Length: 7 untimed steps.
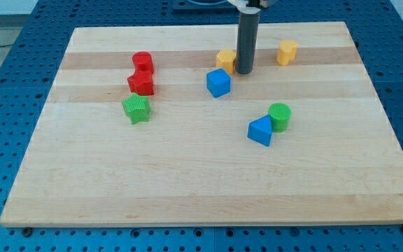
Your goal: Adjust the green circle vertically above the blue triangle
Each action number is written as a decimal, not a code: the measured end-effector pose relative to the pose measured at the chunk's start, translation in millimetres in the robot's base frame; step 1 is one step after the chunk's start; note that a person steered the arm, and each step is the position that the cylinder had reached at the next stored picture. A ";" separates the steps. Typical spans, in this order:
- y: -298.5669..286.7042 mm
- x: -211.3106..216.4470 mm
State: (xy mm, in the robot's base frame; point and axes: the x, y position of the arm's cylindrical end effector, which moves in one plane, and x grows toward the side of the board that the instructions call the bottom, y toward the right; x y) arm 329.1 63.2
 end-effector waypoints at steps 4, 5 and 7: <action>-8.6 -0.5; 22.0 3.0; 74.2 73.8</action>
State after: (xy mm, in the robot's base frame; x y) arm 402.9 137.4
